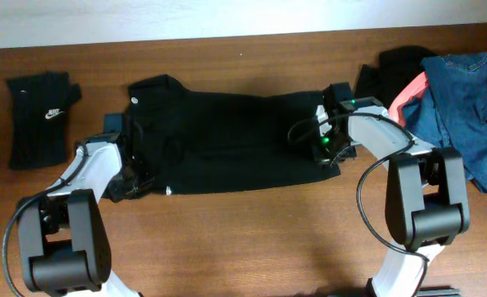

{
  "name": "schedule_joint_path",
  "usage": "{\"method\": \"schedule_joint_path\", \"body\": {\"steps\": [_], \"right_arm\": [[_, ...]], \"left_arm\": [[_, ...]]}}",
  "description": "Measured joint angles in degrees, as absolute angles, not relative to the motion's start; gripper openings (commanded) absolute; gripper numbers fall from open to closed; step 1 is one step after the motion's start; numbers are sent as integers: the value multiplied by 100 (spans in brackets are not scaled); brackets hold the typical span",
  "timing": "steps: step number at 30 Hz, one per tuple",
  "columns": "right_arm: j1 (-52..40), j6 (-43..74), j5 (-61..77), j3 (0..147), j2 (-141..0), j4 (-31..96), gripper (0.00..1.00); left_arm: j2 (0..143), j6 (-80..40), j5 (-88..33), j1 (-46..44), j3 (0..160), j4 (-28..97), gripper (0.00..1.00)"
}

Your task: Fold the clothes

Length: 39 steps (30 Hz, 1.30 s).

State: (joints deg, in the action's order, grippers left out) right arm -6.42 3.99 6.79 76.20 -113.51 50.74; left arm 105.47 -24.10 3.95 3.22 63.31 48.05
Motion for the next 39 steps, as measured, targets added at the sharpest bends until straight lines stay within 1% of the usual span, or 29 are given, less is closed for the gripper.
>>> {"method": "schedule_joint_path", "body": {"steps": [1,2,3,4,5,7,8,11,13,17,24,29,34,39], "right_arm": [[-642,414,687,7745,-11367,5190,42],[-642,412,703,7889,-11382,5323,47],[-642,397,725,8051,-11384,5428,52],[-642,416,744,8182,-11386,5516,59],[-642,390,762,8377,-11386,5638,66],[-642,416,792,8635,-11384,5789,70],[-642,403,808,8753,-11386,5867,73],[-642,405,816,9087,-11384,6112,76],[-642,405,819,9282,-11384,6226,80],[-642,414,832,9614,-11386,6274,88],[-642,403,829,9730,-11386,5557,88],[-642,408,827,9732,-11384,4847,88],[-642,497,683,9734,-11391,4272,95],[-642,604,541,9741,-11509,3887,95]], "left_arm": [[10547,-2410,425,342,6414,5017,34],[10547,-2418,464,355,6547,5256,37],[10543,-2432,491,368,6726,5481,43],[10530,-2412,506,368,6882,5601,54],[10501,-2458,521,375,7144,5782,67],[10388,-2436,521,373,7487,5913,79],[10289,-2449,513,373,7697,5996,81],[9990,-2390,419,373,8182,6049,83],[9837,-2270,294,373,8477,6001,83],[9717,-1940,141,373,8844,5387,82],[9804,-1363,16,373,8879,3933,80],[10311,-1125,-117,373,8884,2928,80],[11074,-1020,-285,373,8882,1938,80],[11681,-1002,-567,373,8882,1079,79]]}}
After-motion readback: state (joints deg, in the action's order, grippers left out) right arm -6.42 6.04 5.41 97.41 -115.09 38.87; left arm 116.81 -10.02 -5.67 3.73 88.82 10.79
